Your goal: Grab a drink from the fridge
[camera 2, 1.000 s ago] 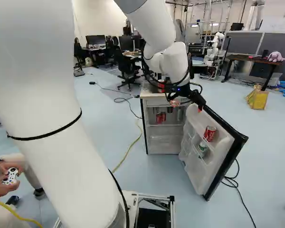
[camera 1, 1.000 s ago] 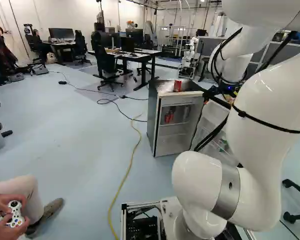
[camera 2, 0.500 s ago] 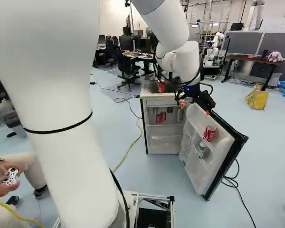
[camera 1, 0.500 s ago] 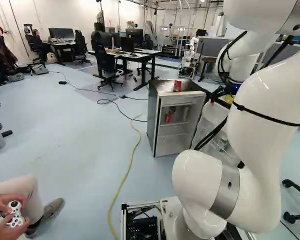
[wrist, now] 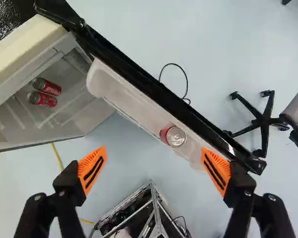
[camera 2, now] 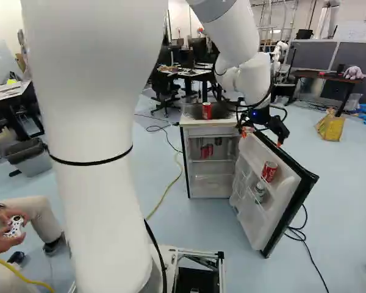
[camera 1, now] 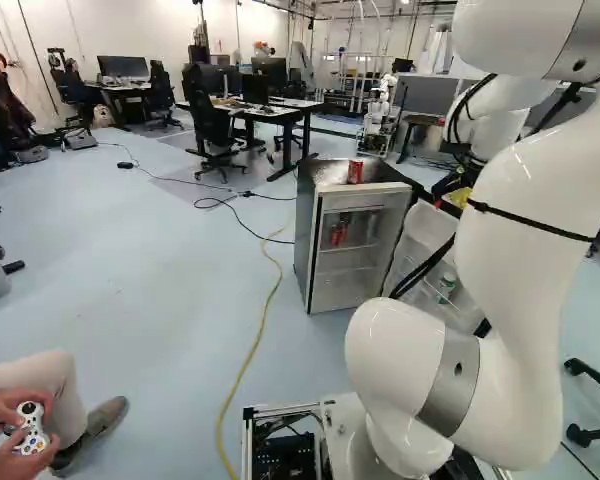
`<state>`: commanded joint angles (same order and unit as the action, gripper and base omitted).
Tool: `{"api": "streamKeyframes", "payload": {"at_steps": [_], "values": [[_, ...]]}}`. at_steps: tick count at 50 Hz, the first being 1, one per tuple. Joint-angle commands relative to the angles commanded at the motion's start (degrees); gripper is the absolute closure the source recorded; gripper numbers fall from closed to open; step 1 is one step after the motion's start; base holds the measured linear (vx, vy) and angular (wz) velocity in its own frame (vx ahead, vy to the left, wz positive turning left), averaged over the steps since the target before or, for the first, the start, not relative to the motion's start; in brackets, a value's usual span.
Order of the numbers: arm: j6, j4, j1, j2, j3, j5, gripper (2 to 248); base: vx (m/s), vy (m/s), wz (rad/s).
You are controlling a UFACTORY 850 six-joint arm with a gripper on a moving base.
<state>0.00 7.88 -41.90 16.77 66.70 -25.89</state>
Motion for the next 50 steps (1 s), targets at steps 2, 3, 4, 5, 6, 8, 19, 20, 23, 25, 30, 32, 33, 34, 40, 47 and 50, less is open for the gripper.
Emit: {"api": "streamKeyframes", "payload": {"at_steps": [2,3,4,5,6,8,19,20,23,25,30,32,33,34,40,47,50], "values": [[0.0,0.0,-0.2,0.5,0.6,0.0,3,0.000,0.000,0.000],[0.0,0.0,-0.3,0.7,0.9,0.0,3,0.000,0.000,0.000],[0.0,0.0,-0.4,0.9,1.1,0.0,3,0.000,0.000,0.000],[0.0,0.0,-0.5,1.2,1.4,0.0,3,0.000,0.000,0.000],[0.0,0.0,-0.6,1.4,1.7,0.0,3,0.000,0.000,0.000],[0.0,0.0,-0.8,1.9,2.3,0.0,3,0.000,0.000,0.000],[0.0,0.0,-1.7,4.6,5.7,0.0,3,0.000,0.000,0.000],[0.0,0.0,-1.8,4.8,6.0,0.0,3,0.000,0.000,0.000],[0.0,0.0,-2.0,5.5,6.9,0.0,3,0.000,0.000,0.000],[0.0,0.0,-2.2,6.0,7.5,0.0,3,0.000,0.000,0.000],[0.0,-0.1,-2.6,7.2,9.1,-0.1,3,0.000,0.000,0.000],[0.0,-0.2,-2.7,7.7,9.7,-0.2,3,0.000,0.000,0.000],[0.0,-0.2,-2.8,8.0,10.1,-0.2,3,0.000,0.000,0.000],[0.0,-0.3,-2.9,8.2,10.4,-0.3,3,0.000,0.000,0.000],[0.0,-1.0,-3.3,9.7,12.4,-0.9,3,0.000,0.000,0.000],[0.0,-1.8,-3.8,11.4,14.6,-1.7,3,0.000,0.000,0.000],[0.0,-2.2,-4.0,12.2,15.6,-2.1,3,0.000,0.000,0.000]]}}
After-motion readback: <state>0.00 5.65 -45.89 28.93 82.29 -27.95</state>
